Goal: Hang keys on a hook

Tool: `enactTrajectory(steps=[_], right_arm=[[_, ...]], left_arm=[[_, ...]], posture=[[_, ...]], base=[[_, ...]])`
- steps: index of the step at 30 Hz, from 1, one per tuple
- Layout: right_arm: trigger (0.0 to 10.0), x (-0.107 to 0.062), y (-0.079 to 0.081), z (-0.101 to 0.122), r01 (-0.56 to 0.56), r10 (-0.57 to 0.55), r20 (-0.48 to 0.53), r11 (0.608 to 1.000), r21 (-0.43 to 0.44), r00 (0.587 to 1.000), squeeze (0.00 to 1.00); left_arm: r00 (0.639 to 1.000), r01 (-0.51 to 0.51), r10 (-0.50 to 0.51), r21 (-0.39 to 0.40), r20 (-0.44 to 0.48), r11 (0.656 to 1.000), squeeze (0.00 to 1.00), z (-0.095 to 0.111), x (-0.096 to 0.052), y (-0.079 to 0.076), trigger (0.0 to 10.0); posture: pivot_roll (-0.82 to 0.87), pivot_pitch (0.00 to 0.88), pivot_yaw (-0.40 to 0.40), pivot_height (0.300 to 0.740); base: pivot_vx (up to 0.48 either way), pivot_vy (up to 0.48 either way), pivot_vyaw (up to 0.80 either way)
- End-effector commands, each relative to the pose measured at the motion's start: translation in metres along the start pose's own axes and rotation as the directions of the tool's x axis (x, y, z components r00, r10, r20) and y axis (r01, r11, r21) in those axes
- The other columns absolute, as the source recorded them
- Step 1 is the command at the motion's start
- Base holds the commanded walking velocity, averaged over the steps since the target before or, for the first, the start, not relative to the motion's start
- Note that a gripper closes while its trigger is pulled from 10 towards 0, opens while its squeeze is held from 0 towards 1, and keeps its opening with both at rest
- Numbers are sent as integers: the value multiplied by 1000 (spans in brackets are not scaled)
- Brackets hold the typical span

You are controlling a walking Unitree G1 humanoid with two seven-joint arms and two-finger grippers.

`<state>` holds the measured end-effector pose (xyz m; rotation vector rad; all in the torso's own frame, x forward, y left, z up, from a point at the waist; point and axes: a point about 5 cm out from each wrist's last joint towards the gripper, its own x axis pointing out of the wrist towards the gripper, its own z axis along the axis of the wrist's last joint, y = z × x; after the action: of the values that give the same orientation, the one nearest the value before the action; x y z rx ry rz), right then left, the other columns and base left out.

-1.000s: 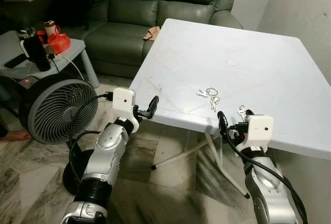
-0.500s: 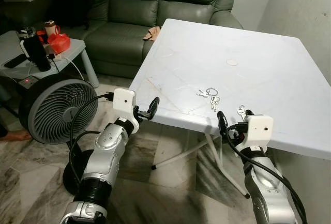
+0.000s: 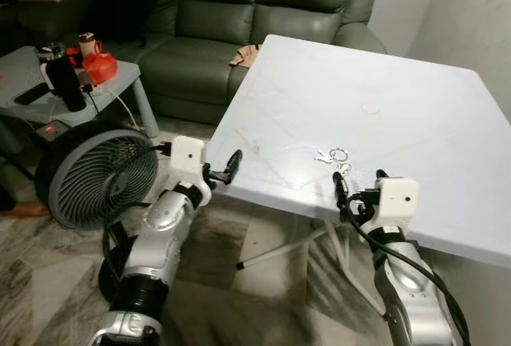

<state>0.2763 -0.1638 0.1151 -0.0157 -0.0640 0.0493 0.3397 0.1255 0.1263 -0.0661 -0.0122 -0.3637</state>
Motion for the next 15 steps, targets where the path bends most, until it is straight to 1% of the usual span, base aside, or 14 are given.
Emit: enactTrajectory(steps=[1,5,6,8,15], right_arm=[[10000,-2,-6,-2,19,-19,-11,1000,-10,1000,0],[10000,-2,-7,-3,19,-19,-14,1000,-11,1000,0],[10000,-2,-6,-3,19,-19,-15,1000,-11,1000,0],[10000,-2,-6,-3,14,-14,-17,1000,-13,1000,0],[10000,-1,-5,-5,-41,40,-38,999,-34,998,0]], left_arm=[[999,38,-38,-3,9,999,0,4,5,-11,10000],[999,35,-35,1,12,999,0,5,5,-11,10000],[999,33,-33,2,14,999,0,5,5,-11,10000],[999,20,-20,13,48,1000,0,8,5,-12,10000],[997,54,-54,-1,54,999,0,7,4,-19,10000]], posture=[[-44,0,-31,740],[-46,0,-29,740],[-46,0,-29,740],[-45,0,-31,740],[-39,0,-41,740]], base=[[330,0,0],[314,0,0],[0,0,0],[0,0,0],[0,0,0]])
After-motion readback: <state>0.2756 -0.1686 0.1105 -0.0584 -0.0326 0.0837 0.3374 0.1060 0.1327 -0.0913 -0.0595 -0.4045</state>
